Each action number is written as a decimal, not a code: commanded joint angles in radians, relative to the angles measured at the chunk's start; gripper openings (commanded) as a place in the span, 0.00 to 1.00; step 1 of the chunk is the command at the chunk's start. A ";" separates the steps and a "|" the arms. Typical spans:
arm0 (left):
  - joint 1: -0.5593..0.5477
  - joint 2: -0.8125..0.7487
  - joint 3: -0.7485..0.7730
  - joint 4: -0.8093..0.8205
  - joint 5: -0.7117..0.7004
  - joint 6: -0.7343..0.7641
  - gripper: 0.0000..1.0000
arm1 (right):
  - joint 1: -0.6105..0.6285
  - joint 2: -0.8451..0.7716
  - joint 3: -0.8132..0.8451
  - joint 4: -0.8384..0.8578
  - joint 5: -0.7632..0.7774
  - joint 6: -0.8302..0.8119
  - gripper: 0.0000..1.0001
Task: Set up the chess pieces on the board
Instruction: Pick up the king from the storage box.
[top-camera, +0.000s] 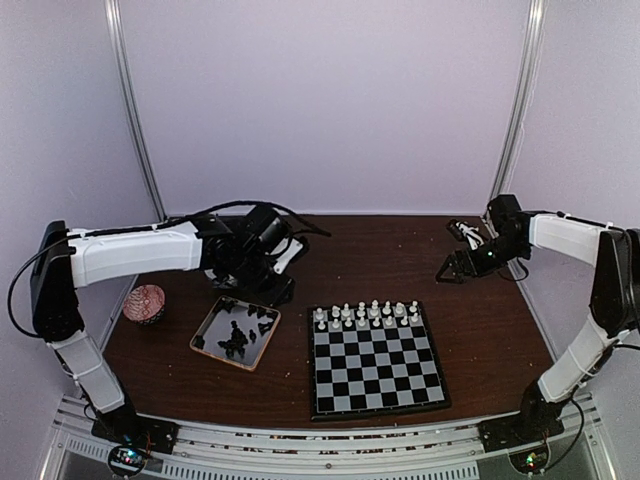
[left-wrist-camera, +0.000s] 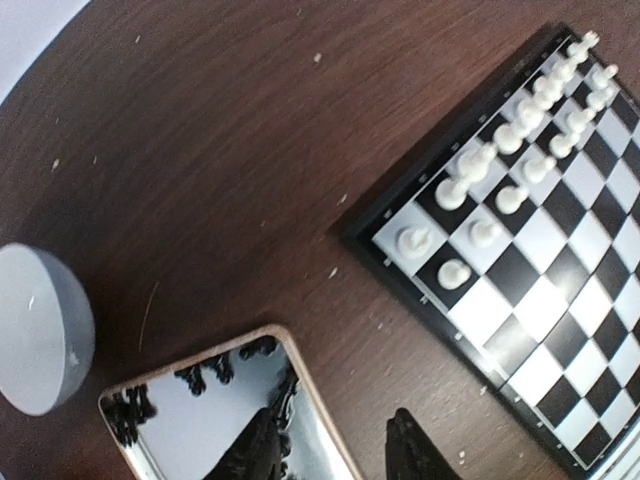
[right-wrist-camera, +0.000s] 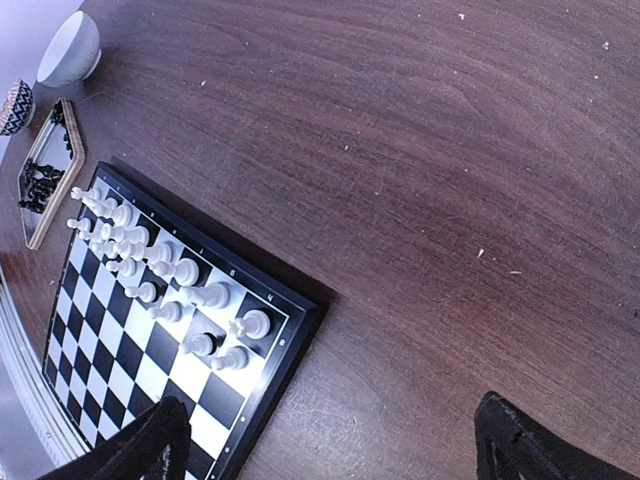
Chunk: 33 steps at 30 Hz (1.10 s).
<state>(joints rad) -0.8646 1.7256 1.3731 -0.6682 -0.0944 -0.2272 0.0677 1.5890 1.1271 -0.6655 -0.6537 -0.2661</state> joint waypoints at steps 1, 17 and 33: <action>0.041 -0.058 -0.160 -0.072 -0.087 -0.084 0.36 | 0.001 -0.024 0.022 -0.011 -0.011 -0.026 1.00; 0.144 -0.093 -0.322 -0.043 -0.068 -0.147 0.37 | 0.001 -0.002 0.026 -0.027 -0.032 -0.026 0.99; 0.192 -0.019 -0.314 0.002 -0.045 -0.104 0.24 | 0.001 0.006 0.026 -0.031 -0.034 -0.025 0.98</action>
<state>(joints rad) -0.6888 1.6867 1.0580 -0.7002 -0.1524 -0.3531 0.0677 1.5898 1.1286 -0.6853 -0.6758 -0.2848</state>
